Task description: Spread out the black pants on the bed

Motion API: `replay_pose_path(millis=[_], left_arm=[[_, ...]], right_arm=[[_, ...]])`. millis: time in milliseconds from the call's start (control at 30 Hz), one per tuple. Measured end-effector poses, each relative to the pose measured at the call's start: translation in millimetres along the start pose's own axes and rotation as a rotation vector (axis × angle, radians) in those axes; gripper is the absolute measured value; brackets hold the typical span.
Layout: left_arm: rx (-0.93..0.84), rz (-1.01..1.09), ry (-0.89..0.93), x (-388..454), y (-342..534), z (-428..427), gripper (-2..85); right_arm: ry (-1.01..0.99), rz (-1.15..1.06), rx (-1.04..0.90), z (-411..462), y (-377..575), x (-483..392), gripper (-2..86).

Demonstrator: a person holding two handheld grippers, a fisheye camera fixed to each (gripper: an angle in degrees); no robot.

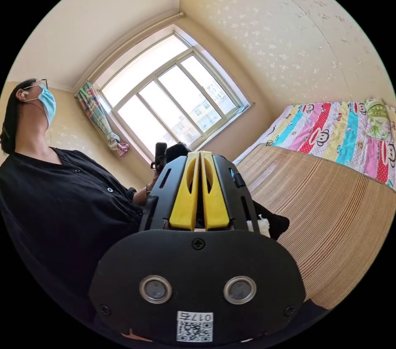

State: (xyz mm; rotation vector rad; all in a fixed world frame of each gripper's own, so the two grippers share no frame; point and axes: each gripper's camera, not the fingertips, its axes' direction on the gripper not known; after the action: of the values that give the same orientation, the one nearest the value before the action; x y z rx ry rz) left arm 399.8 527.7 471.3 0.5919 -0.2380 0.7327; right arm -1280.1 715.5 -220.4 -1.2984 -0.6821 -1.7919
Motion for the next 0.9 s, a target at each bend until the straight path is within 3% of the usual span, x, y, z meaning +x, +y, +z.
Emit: replay_pose_path(millis=[133,333,467,633,767,900], left_arm=[[0.026,0.0,0.031,-1.9,-6.9,3.9,3.7],[0.081,-0.007,0.122,-2.7,-19.7,12.2,3.8],[0.019,0.07,0.069,14.6,-33.4,24.7,3.9],[0.036,0.053,0.026,10.6,-41.7,11.7,4.2],[-0.105,0.065,-0.133,12.4,-47.1,21.9,4.6],[-0.197,0.008,-0.109,-1.1,-44.3,42.8,4.9]], right_arm=[[0.021,0.044,-0.205,42.2,3.0,17.1,12.3],[-0.069,0.04,-0.405,116.4,12.5,19.5,13.0],[-0.017,0.042,-0.324,125.6,7.4,10.1,6.6],[0.037,0.068,-0.084,81.0,-1.0,5.4,2.5],[0.064,0.058,0.057,47.4,-13.7,-3.5,1.6],[0.114,0.001,0.111,40.2,-23.0,-21.9,1.2]])
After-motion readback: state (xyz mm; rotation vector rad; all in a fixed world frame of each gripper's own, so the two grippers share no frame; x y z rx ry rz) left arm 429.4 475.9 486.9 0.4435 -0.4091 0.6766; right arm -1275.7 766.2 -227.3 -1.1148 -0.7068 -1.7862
